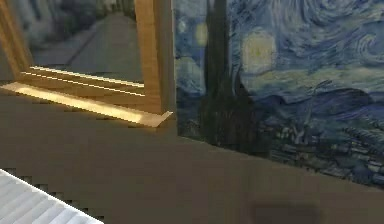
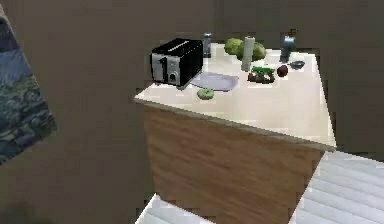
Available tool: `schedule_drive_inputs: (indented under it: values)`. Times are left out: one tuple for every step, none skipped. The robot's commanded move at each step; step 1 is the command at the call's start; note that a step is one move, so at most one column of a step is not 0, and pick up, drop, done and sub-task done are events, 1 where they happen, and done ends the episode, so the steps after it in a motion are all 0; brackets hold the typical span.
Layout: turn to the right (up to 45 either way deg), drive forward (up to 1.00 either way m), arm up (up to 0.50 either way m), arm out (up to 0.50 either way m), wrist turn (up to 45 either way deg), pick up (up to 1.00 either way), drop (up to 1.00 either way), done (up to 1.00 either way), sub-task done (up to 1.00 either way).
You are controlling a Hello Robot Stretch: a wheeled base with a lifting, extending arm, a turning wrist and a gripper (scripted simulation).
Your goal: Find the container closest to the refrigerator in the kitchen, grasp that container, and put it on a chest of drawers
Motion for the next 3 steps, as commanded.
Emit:
schedule_drive_inputs:
  values:
    - [-45.0,0.00,0.00,0.00,0.0,0.00,0.00,0.00,0.00]
    - [-18.0,0.00,0.00,0.00,0.0,0.00,0.00,0.00,0.00]
    - [0.0,1.00,0.00,0.00,0.0,0.00,0.00,0.00,0.00]
